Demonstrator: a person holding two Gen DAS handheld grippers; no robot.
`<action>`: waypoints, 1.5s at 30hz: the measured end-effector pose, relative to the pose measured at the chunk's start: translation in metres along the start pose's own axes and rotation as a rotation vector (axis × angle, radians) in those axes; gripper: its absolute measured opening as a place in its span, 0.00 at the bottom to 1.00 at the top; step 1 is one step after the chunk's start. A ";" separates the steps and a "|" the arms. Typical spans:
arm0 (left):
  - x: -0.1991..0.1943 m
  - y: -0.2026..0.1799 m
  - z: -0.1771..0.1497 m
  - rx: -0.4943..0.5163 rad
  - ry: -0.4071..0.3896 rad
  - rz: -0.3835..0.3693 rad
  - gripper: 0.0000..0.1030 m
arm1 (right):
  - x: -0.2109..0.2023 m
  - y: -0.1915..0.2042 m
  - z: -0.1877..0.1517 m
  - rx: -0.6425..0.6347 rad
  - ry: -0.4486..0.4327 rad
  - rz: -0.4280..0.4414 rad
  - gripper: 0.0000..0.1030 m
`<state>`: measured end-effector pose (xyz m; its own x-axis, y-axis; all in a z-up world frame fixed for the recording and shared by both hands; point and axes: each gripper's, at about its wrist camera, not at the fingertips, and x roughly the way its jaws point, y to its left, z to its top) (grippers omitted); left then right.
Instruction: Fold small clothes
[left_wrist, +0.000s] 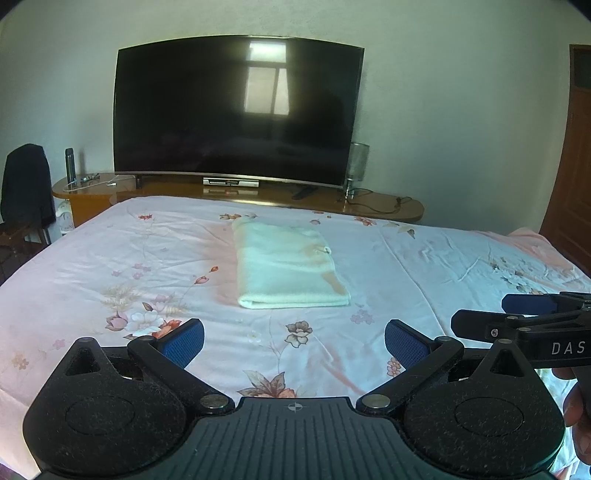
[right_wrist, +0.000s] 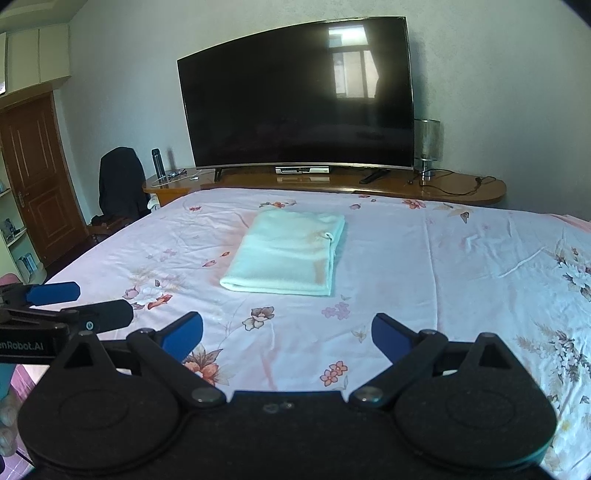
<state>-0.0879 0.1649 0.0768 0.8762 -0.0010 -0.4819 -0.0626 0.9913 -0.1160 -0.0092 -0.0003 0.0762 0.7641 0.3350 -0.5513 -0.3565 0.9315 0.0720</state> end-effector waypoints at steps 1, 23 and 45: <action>0.000 0.000 0.000 0.000 0.001 0.000 1.00 | 0.000 0.000 0.000 -0.003 -0.002 0.000 0.95; 0.001 -0.004 0.001 0.014 -0.005 -0.006 1.00 | 0.001 -0.003 0.002 -0.008 0.004 0.005 0.95; 0.000 -0.006 -0.002 0.015 -0.026 -0.011 1.00 | -0.003 -0.007 0.002 -0.003 -0.001 0.010 0.95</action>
<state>-0.0883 0.1586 0.0762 0.8890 -0.0088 -0.4578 -0.0457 0.9931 -0.1078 -0.0074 -0.0074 0.0792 0.7612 0.3441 -0.5497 -0.3654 0.9278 0.0747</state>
